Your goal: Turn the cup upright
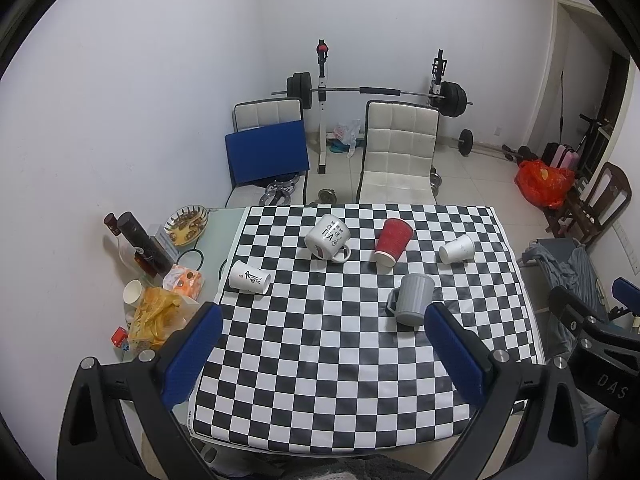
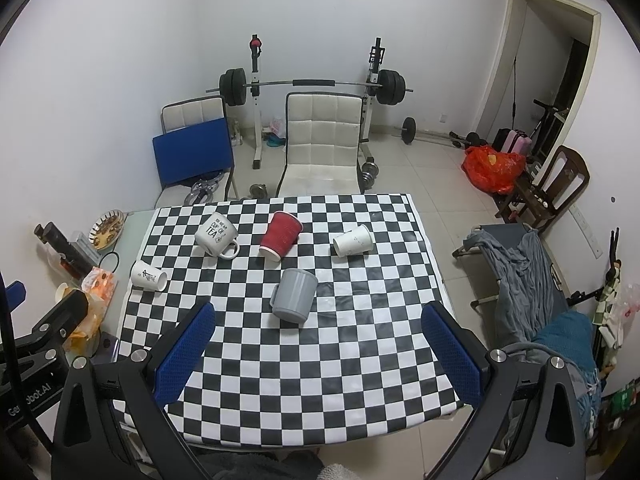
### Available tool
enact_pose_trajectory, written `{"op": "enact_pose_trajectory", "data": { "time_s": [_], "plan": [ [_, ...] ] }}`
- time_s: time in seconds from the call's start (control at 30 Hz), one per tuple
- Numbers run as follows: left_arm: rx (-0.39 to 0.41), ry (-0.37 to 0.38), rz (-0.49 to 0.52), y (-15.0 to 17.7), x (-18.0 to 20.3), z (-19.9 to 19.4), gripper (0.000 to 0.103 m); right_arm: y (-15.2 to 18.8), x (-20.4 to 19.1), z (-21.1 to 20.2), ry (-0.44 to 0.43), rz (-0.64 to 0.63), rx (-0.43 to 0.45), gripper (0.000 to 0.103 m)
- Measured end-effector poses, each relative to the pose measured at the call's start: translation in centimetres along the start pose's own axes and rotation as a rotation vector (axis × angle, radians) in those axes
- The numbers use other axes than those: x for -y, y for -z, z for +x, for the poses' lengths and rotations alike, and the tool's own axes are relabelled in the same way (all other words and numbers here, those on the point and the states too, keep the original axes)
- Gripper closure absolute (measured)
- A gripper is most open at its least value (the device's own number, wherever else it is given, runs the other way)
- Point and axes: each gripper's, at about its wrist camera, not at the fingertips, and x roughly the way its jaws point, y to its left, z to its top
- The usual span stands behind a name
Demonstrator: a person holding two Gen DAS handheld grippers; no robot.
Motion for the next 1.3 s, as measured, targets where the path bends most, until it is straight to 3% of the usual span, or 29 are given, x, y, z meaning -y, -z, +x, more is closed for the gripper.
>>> {"op": "enact_pose_trajectory", "data": {
  "time_s": [0.97,1.07,1.17,1.3],
  "plan": [
    [0.000,-0.006,-0.011,-1.0,0.6,-0.2,0.000,-0.6,0.1,-0.2,-0.010,0.006,-0.005,0.000],
    [-0.033,-0.026,-0.043,-2.1,0.9,0.4,0.000,-1.5,-0.3,0.7,-0.014,0.014,-0.025,0.000],
    [-0.106,-0.065,-0.103,-2.9,-0.6,3.5,0.000,-2.3,-1.4,2.8,-0.025,0.025,-0.062,0.000],
    [-0.184,-0.155,-0.164,-2.9,-3.3,8.3,0.000,-1.2,-3.1,8.5,-0.048,0.018,-0.125,0.000]
  ]
}}
